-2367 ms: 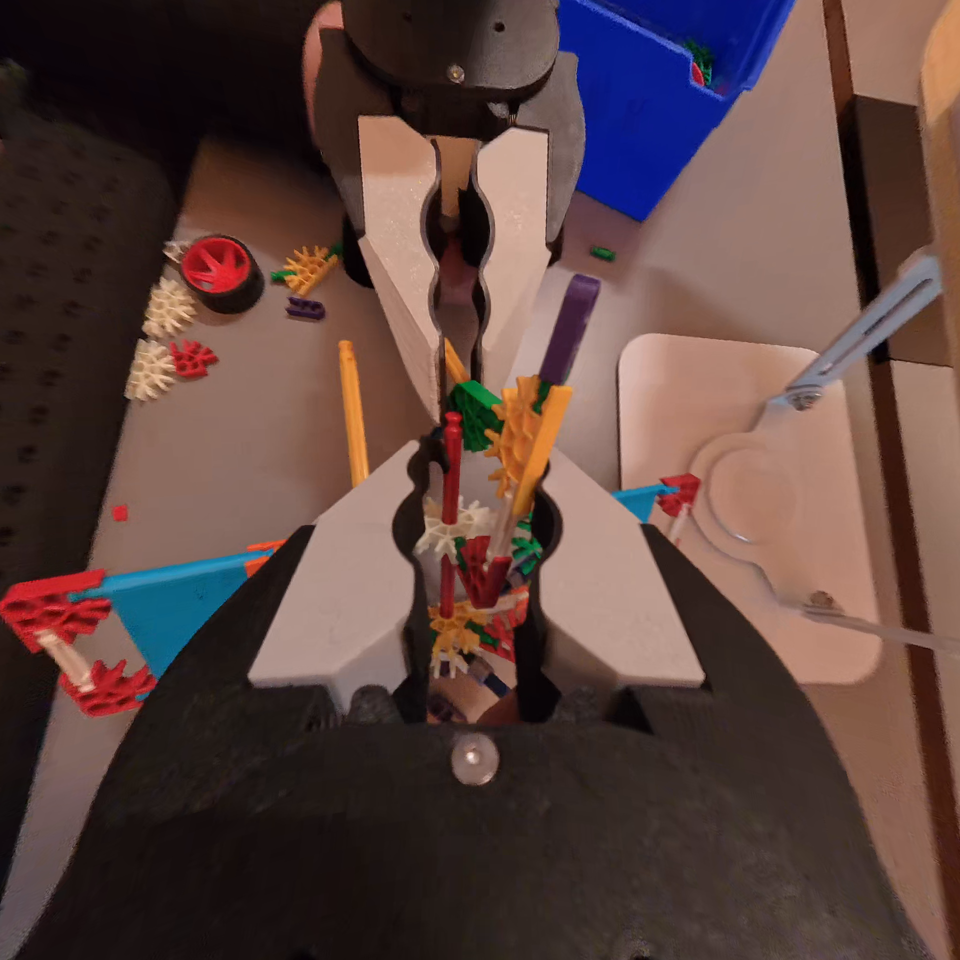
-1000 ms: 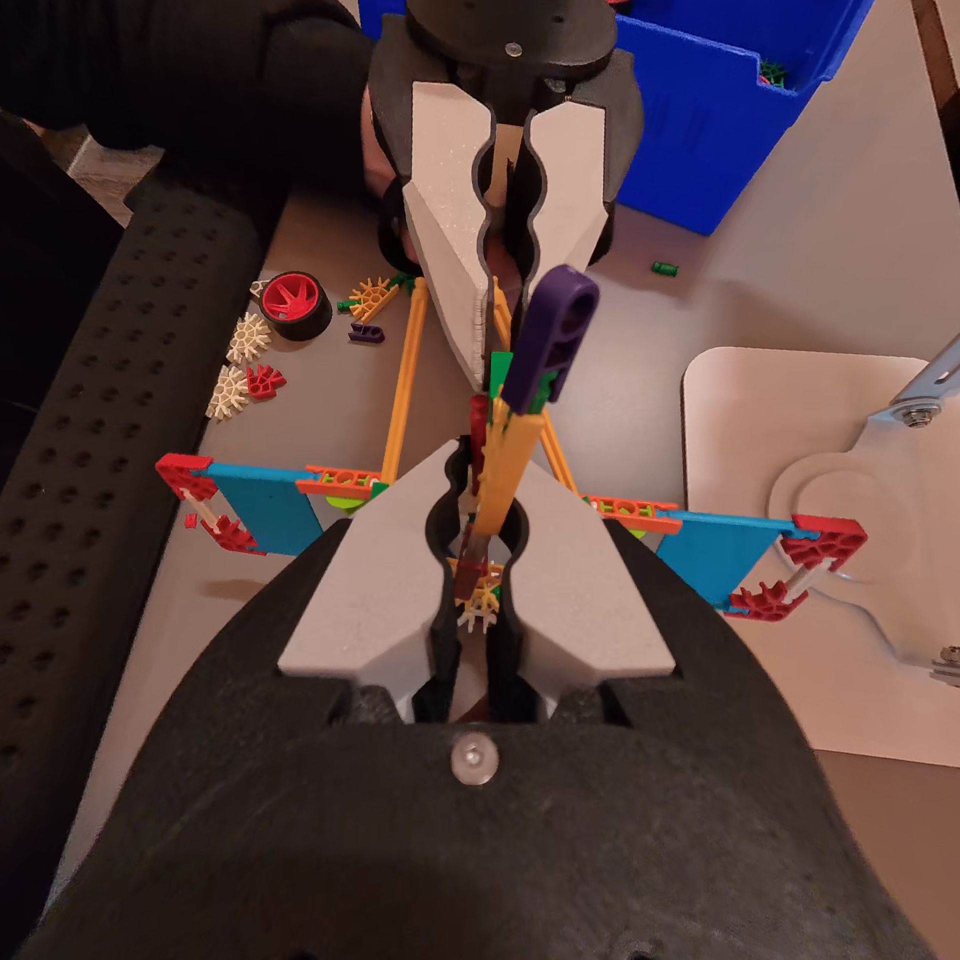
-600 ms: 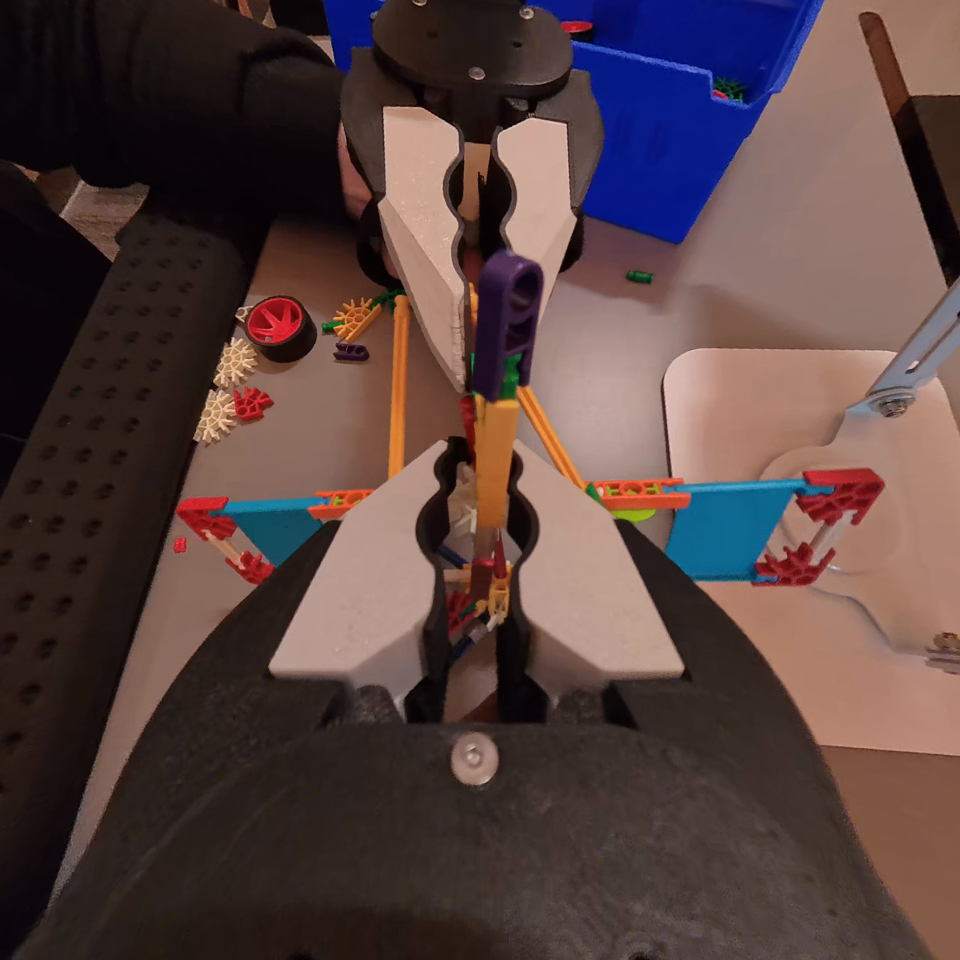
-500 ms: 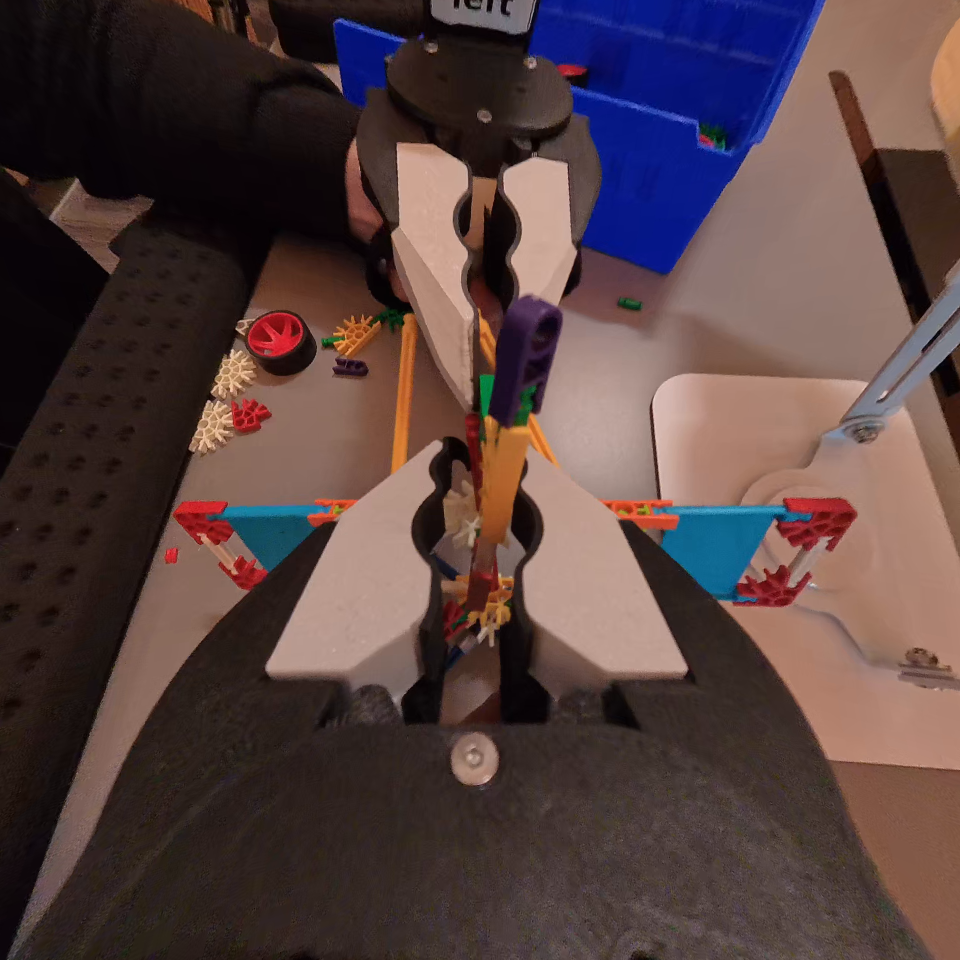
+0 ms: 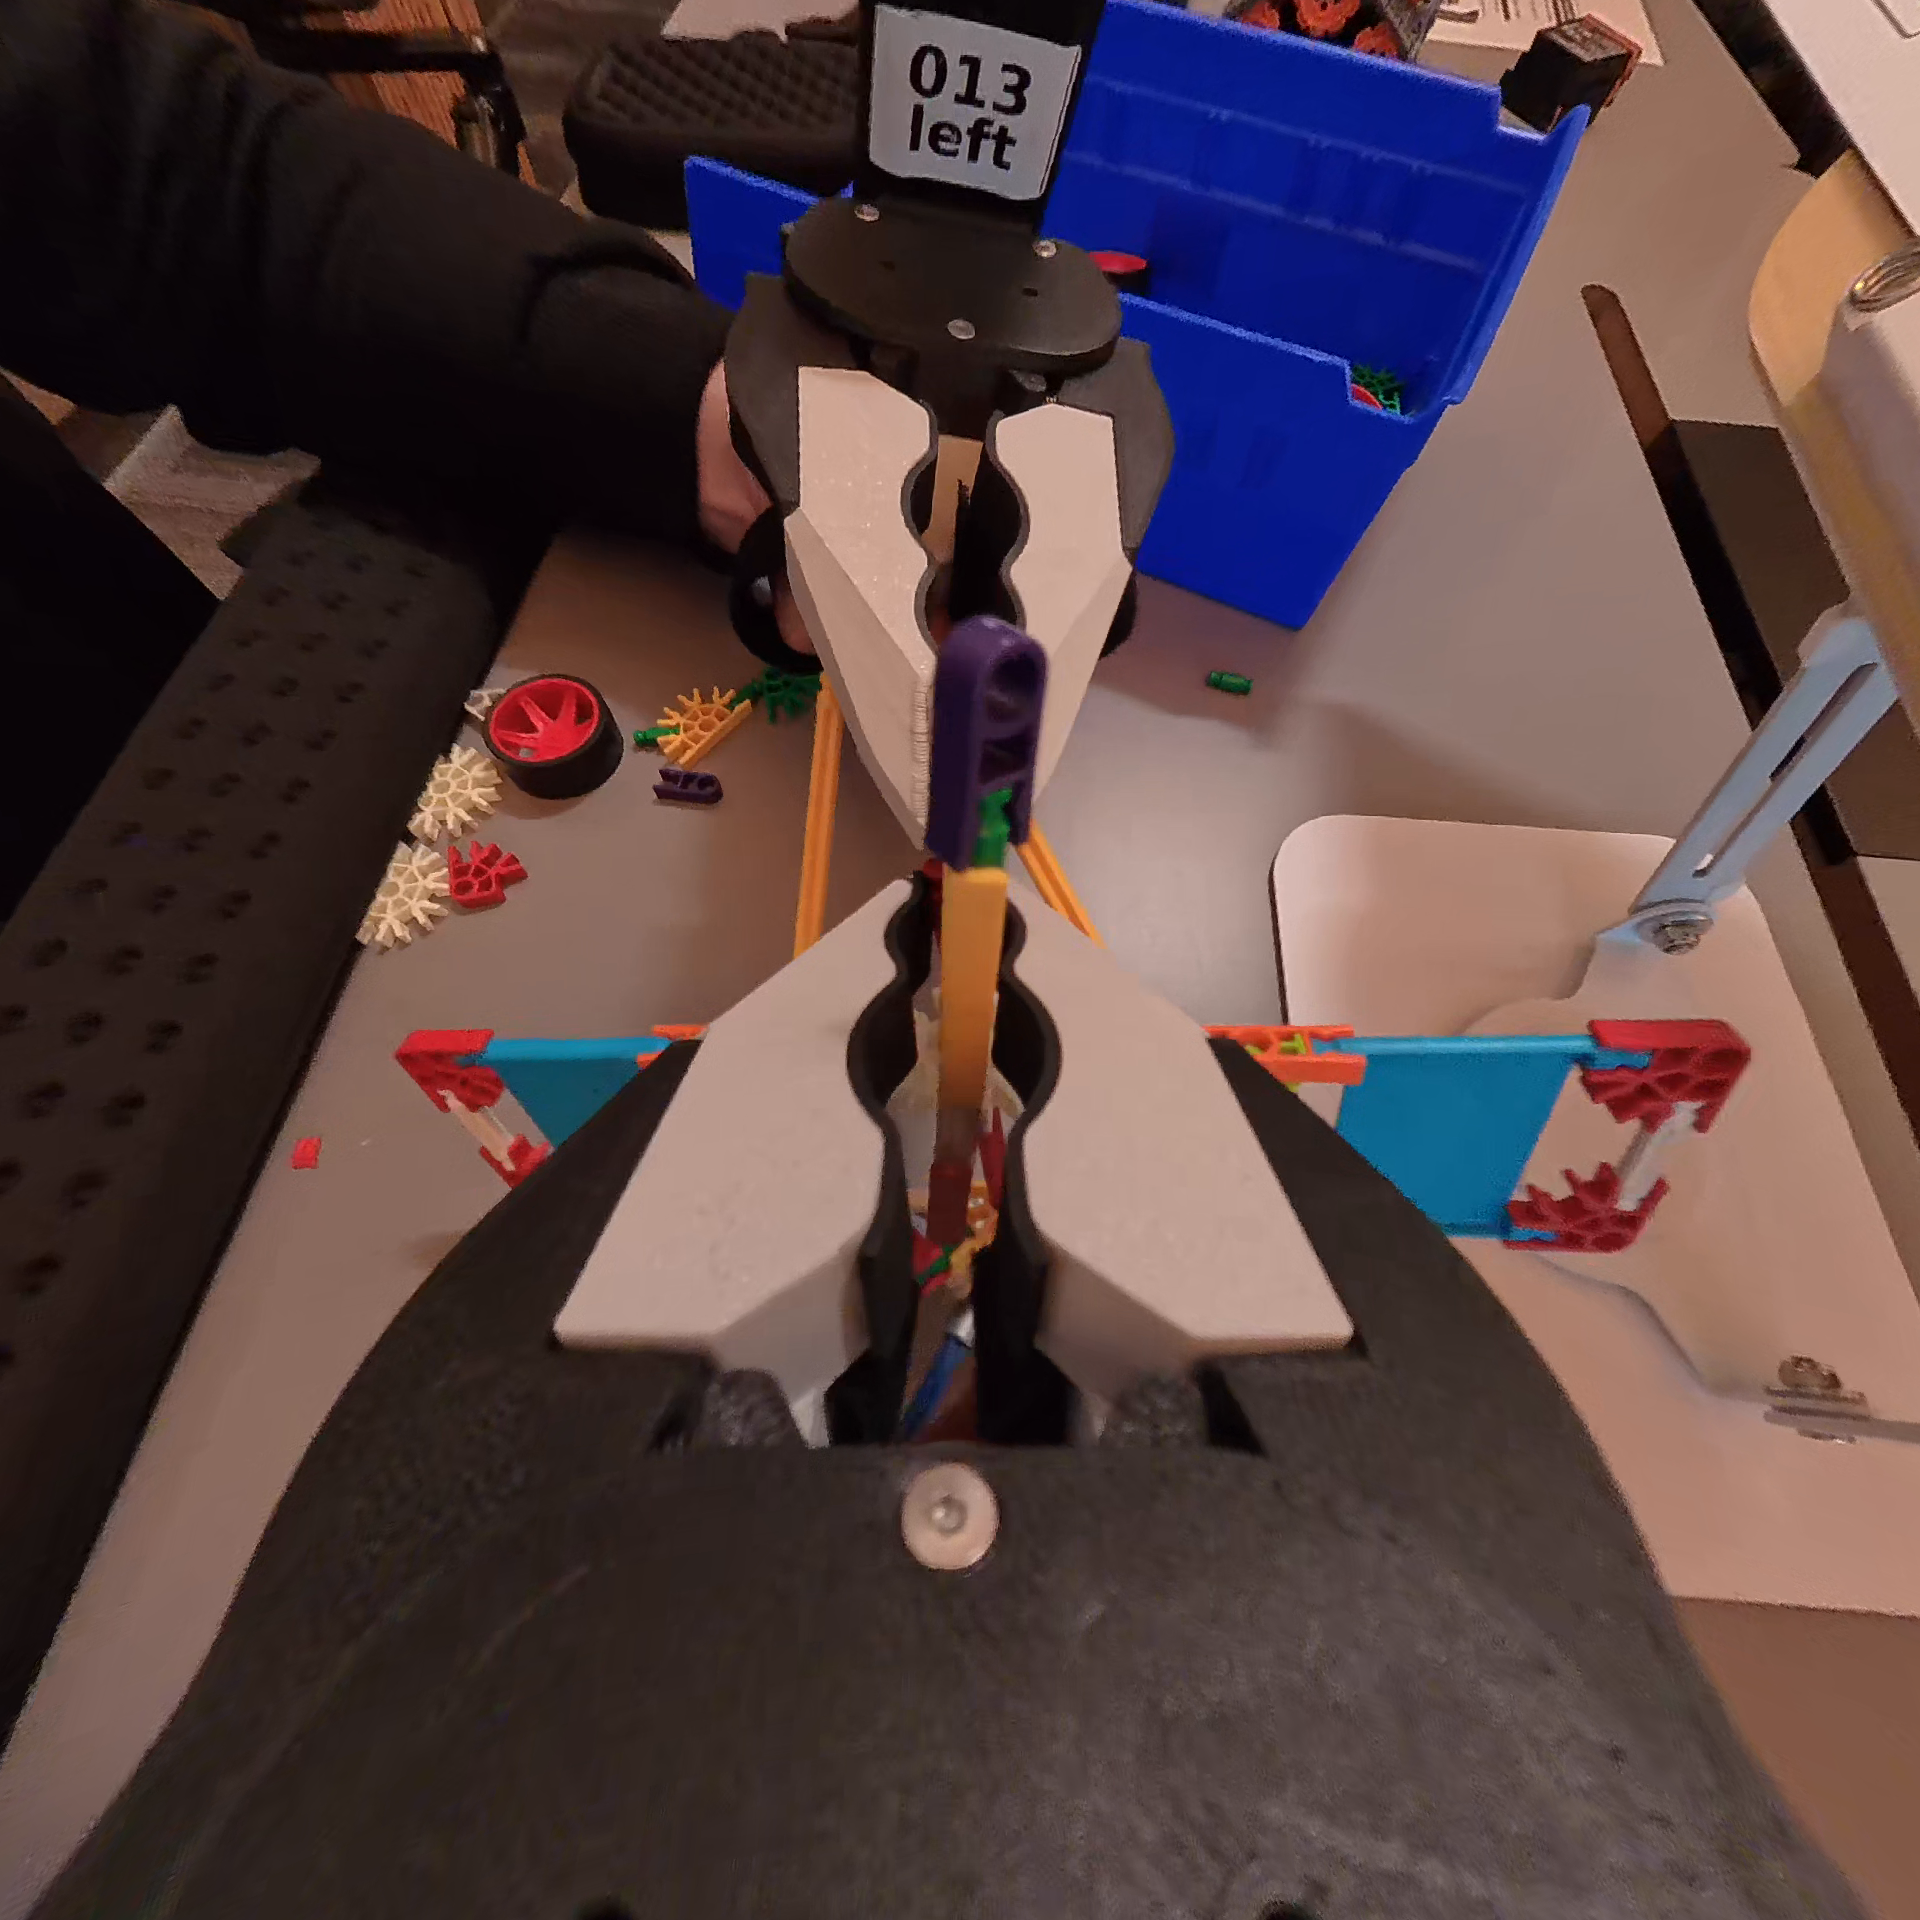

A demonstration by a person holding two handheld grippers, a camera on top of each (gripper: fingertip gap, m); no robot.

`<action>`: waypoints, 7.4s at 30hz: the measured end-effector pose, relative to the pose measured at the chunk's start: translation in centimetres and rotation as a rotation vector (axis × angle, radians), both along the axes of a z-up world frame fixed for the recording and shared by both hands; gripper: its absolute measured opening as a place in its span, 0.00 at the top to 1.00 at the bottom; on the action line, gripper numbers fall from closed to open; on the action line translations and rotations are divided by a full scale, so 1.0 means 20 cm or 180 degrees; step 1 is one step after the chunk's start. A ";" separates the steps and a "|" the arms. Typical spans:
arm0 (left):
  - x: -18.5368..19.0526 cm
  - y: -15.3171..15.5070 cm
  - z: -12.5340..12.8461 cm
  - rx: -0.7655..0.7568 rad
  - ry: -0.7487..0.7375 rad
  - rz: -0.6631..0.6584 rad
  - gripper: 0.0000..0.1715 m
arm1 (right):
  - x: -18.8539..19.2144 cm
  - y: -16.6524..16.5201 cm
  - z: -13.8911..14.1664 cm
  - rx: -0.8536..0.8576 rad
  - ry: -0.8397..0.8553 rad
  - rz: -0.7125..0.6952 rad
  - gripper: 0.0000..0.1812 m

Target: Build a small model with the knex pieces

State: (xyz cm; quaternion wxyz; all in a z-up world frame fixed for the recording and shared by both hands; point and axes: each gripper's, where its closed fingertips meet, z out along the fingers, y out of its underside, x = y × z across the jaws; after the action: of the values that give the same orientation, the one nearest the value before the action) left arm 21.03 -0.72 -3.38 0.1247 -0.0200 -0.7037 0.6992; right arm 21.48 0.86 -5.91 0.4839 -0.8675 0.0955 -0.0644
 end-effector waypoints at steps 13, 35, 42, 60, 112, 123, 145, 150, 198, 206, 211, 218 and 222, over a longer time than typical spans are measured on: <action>0.05 0.01 -0.01 0.0010 0.0006 0.0100 0.98 | 0.06 0.01 0.01 0.0083 -0.0162 -0.0189 0.97; 0.09 0.03 -0.03 0.0252 -0.0103 0.0136 0.97 | 0.10 0.00 -0.04 -0.0215 -0.0008 -0.0572 0.93; 0.15 0.14 -0.05 0.0344 -0.0252 0.0178 0.98 | 0.10 -0.17 0.09 -0.0232 -0.0071 -0.0805 0.90; 0.26 0.32 -0.41 0.1638 -0.0946 0.0500 0.98 | 0.14 -0.40 -0.22 -0.0913 0.0402 -0.1065 0.85; 0.04 0.21 -0.57 0.2161 -0.1180 0.0062 0.91 | 0.23 -0.24 -0.15 -0.0846 -0.0256 -0.1026 0.96; 0.09 0.24 -0.57 0.2151 -0.1030 0.0121 0.95 | 0.13 -0.21 -0.14 -0.0785 -0.0344 -0.0517 0.98; 0.10 0.21 -0.58 0.2102 -0.1020 0.0069 0.93 | 0.18 -0.17 -0.24 -0.1399 -0.0371 -0.0321 0.97; 0.11 0.23 -0.50 0.1908 -0.0726 0.0090 0.80 | 0.17 -0.17 -0.25 -0.1348 -0.0309 -0.0323 0.97; 0.16 0.24 -0.60 0.2341 -0.1077 0.0214 0.96 | -0.20 -0.06 0.08 -0.2372 -0.1146 -0.0344 0.79; 0.15 0.24 -0.59 0.2355 -0.1115 0.0215 0.96 | -0.18 -0.01 -0.10 -0.2509 -0.0905 -0.0185 0.80; 0.14 0.23 -0.61 0.2380 -0.1141 0.0191 0.96 | -0.12 -0.07 -0.24 -0.2881 -0.0802 -0.0242 0.84; 0.13 0.24 -0.61 0.2393 -0.1146 0.0144 0.97 | -0.07 -0.09 -0.30 -0.3018 -0.0851 -0.0252 0.97; 0.09 0.25 -0.61 0.2417 -0.1145 0.0037 0.97 | -0.06 -0.12 -0.29 -0.2944 -0.0846 -0.0231 0.98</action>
State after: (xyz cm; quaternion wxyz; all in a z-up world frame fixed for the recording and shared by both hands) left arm 22.81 4.27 -15.60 -0.0056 -0.0904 -0.9221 0.3762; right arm 20.26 -1.62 -11.69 0.0529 -0.9721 0.0244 -0.2273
